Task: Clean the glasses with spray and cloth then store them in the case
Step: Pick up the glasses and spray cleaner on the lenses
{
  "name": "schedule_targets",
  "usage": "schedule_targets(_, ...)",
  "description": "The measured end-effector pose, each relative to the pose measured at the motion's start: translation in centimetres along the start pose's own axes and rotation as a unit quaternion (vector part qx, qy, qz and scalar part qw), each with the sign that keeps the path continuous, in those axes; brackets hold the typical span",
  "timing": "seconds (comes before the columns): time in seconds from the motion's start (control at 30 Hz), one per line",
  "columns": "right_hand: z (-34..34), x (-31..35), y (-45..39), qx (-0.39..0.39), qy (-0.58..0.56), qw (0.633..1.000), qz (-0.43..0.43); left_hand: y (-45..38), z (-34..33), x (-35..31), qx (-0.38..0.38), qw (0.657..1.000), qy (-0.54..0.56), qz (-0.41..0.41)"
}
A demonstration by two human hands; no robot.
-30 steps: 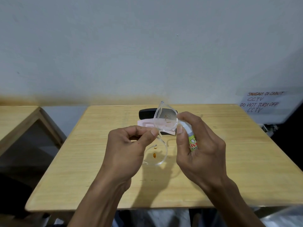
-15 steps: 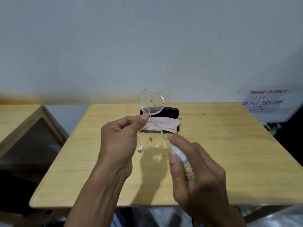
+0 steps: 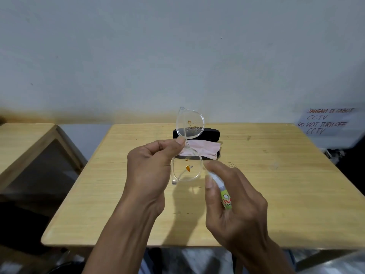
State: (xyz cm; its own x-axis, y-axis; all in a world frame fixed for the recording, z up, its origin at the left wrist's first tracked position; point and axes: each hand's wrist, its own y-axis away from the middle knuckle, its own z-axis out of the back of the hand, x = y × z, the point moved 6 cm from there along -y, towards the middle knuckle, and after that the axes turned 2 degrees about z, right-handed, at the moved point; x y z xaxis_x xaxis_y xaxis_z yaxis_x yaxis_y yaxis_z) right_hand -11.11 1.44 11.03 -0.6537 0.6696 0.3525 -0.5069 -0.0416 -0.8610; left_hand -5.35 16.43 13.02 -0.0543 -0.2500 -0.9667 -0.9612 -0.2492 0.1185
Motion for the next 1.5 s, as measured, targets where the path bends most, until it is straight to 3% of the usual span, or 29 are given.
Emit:
schedule_targets(0.37, -0.2, 0.4, -0.2, 0.02, -0.007, 1.0, 0.01, -0.1, -0.3, 0.3, 0.002, 1.0, 0.004, 0.005)
schedule_targets(0.53, 0.3, 0.4, -0.1, -0.01, 0.009, 1.0, 0.005, -0.2, -0.1, 0.3, 0.002, 1.0, 0.012, 0.007)
schedule_targets(0.63, 1.3, -0.2, -0.2, -0.03, -0.039, 0.996, -0.071, -0.4, 0.3, 0.1, 0.007, 1.0, 0.017, 0.009)
schedule_targets(0.7, 1.2, -1.7, 0.2, -0.027, -0.172, 0.962, -0.21, -0.5, 0.7, 0.0, 0.014, 1.0, 0.018, 0.01)
schedule_targets(0.8, -0.2, -3.7, 0.5, 0.007, -0.371, 0.854, -0.364, -0.6, 0.8, -0.3, 0.03, 0.999, 0.009, 0.007)
schedule_targets(0.9, -1.8, -4.8, 0.4, 0.079, -0.473, 0.756, -0.446, -0.6, 0.4, -0.4, 0.052, 0.999, 0.014, -0.002)
schedule_targets(0.97, -2.4, -4.8, 0.2, 0.111, -0.517, 0.718, -0.453, -0.5, 0.2, -0.5, 0.064, 0.998, 0.024, -0.012)
schedule_targets(1.23, -3.5, -4.2, -0.1, 0.152, -0.572, 0.673, -0.444, -0.6, 0.1, -0.2, 0.07, 0.997, 0.031, -0.025)
schedule_targets(1.4, -3.5, -4.3, -0.1, 0.132, -0.564, 0.667, -0.469, -0.7, 0.1, -0.3, 0.077, 0.996, 0.024, -0.032)
schedule_targets(1.5, -3.0, -4.6, -0.6, 0.104, -0.588, 0.644, -0.479, -0.7, 0.4, -0.3, 0.09, 0.995, 0.009, -0.042)
